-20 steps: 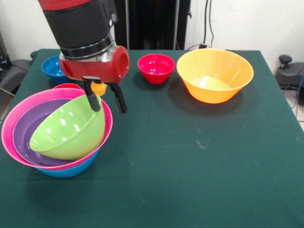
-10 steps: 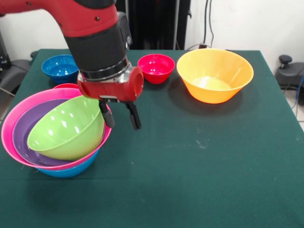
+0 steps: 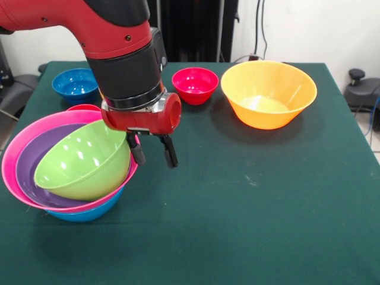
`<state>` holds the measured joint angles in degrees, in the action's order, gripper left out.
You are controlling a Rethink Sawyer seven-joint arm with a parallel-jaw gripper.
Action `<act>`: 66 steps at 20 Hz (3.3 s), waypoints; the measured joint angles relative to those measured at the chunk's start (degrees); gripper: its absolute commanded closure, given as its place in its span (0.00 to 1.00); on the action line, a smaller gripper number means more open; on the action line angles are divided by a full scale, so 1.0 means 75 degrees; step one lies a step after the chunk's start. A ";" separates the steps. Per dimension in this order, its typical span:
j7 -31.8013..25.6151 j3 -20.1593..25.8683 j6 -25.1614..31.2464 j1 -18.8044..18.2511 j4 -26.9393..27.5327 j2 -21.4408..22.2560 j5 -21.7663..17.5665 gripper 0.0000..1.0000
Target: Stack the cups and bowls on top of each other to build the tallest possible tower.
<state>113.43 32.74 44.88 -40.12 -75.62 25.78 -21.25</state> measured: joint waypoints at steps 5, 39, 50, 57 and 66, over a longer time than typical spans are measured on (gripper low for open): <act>0.0000 0.0043 0.0000 -0.0002 -0.0001 0.0018 -0.0014 0.00; 0.0000 0.0134 0.0355 -0.0092 -0.0048 0.1444 0.0119 0.00; 0.0000 0.0133 0.0355 -0.0442 -0.0211 0.1384 0.0057 0.00; 0.0000 0.0134 0.0352 -0.0563 -0.0240 0.1140 -0.0002 0.00; 0.0000 0.0194 0.0160 -0.0567 -0.0242 0.0592 -0.0057 0.00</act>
<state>113.43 34.19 46.09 -44.37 -77.44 30.22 -21.68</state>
